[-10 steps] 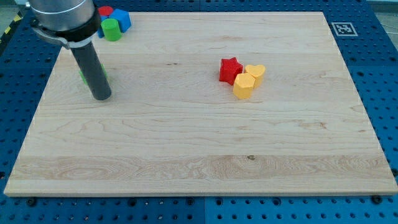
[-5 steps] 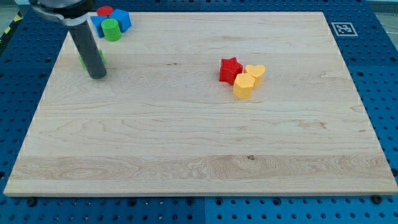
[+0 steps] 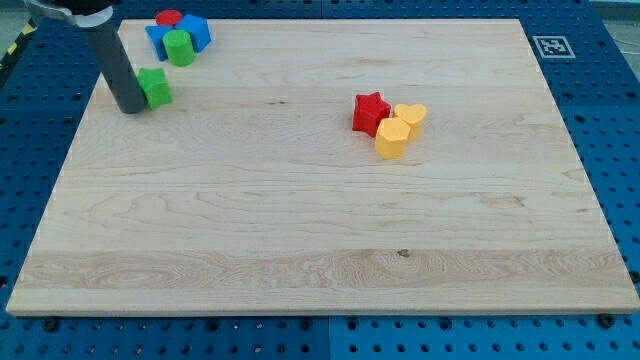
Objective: Place the green star towards the top of the green circle
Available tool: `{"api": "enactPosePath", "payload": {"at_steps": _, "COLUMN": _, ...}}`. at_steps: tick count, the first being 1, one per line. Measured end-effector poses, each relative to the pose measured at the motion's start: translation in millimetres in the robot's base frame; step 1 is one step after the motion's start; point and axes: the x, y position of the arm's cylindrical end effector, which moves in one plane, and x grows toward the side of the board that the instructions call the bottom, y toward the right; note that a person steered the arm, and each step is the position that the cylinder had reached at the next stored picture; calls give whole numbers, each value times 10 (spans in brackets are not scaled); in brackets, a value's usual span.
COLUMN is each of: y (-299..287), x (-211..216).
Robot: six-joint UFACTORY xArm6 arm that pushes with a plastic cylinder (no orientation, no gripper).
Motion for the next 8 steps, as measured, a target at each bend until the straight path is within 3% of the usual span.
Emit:
{"api": "enactPosePath", "payload": {"at_steps": 2, "y": 0, "x": -306}}
{"api": "enactPosePath", "payload": {"at_steps": 3, "y": 1, "x": -229}}
{"api": "enactPosePath", "payload": {"at_steps": 4, "y": 52, "x": 214}}
{"api": "enactPosePath", "payload": {"at_steps": 5, "y": 345, "x": 119}}
{"api": "enactPosePath", "payload": {"at_steps": 8, "y": 248, "x": -511}}
